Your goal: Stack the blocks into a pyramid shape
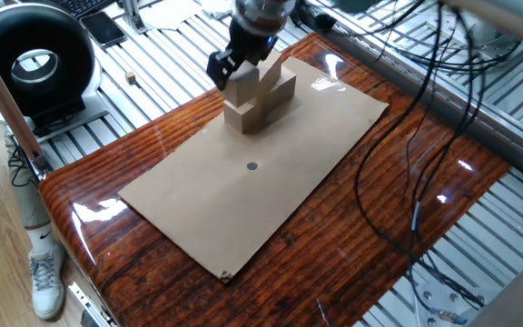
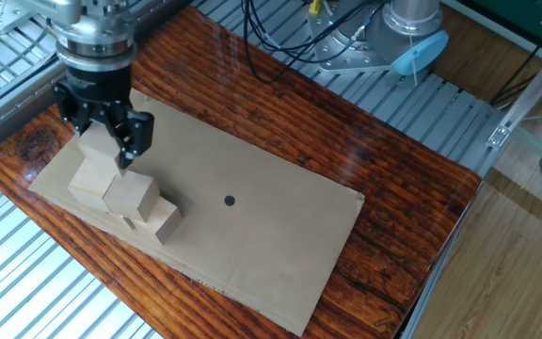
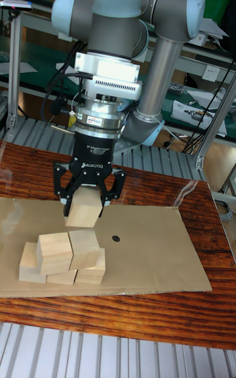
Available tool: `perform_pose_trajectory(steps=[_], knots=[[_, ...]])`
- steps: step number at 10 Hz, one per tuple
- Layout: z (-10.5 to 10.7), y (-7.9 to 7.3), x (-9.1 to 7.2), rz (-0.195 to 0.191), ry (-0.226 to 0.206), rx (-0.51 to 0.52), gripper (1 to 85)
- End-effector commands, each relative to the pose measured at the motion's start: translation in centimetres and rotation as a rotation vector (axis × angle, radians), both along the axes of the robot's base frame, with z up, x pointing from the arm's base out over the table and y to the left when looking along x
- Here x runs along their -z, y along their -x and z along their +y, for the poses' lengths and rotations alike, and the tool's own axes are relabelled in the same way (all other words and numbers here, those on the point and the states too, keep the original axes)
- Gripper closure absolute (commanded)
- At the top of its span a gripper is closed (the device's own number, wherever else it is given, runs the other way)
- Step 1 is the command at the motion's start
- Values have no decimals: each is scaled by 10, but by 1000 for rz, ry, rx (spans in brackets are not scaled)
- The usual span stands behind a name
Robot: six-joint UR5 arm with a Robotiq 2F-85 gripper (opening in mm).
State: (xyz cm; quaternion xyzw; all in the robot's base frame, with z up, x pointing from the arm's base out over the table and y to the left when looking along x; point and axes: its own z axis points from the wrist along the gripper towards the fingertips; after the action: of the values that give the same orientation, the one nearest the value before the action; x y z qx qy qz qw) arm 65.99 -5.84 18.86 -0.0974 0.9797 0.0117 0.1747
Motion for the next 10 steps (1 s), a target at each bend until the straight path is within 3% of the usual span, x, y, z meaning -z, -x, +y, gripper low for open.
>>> perform_pose_trajectory(steps=[1,2,5,7,10], knots=[[-5,-10,4,-21,8,-9,847],[-9,-12,6,-25,30,-27,847],[-7,-14,19,-15,41,-83,847],[-1,-15,29,-6,26,-98,847],[-2,-17,30,-12,34,-102,847]])
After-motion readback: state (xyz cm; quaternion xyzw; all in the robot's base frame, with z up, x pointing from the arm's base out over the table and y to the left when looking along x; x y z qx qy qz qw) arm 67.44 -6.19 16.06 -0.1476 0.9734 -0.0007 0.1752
